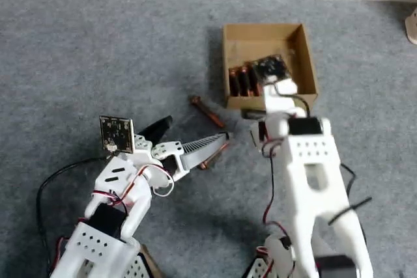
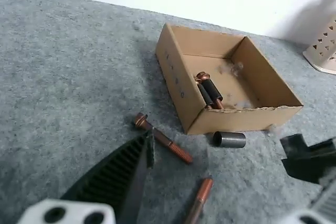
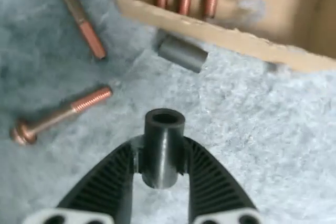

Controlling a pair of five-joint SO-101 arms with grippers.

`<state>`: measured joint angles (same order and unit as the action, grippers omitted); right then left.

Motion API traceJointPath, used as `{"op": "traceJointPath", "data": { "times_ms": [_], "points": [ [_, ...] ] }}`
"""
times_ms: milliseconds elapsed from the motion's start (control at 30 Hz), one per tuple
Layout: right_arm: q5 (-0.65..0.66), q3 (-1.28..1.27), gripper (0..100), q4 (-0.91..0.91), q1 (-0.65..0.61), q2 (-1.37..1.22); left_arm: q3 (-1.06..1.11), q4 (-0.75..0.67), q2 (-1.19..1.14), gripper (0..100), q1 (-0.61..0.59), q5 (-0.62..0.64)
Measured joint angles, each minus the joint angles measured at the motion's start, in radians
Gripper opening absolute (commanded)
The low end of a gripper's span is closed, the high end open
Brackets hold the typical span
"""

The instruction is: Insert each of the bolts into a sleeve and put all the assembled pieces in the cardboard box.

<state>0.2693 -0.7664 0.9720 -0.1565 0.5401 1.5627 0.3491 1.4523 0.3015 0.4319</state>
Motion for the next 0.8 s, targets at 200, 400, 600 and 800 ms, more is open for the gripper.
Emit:
{"op": "traceJointPath", "data": {
  "times_ms": [200,400,600,800],
  "points": [
    [-0.181,-0.262,0.5,-0.215,0.054,0.224,-0.075,0.061,-0.071,48,0.000,0.003],
    [-0.206,-0.511,0.5,-0.427,0.104,0.420,-0.236,0.074,-0.384,48,0.000,0.003],
    [-0.206,-0.652,0.5,-0.560,0.101,0.482,-0.419,0.074,-0.772,48,0.002,0.058],
    [-0.206,-0.704,0.5,-0.632,0.100,0.486,-0.601,0.074,-1.108,48,-0.003,0.186]
  ]
}}
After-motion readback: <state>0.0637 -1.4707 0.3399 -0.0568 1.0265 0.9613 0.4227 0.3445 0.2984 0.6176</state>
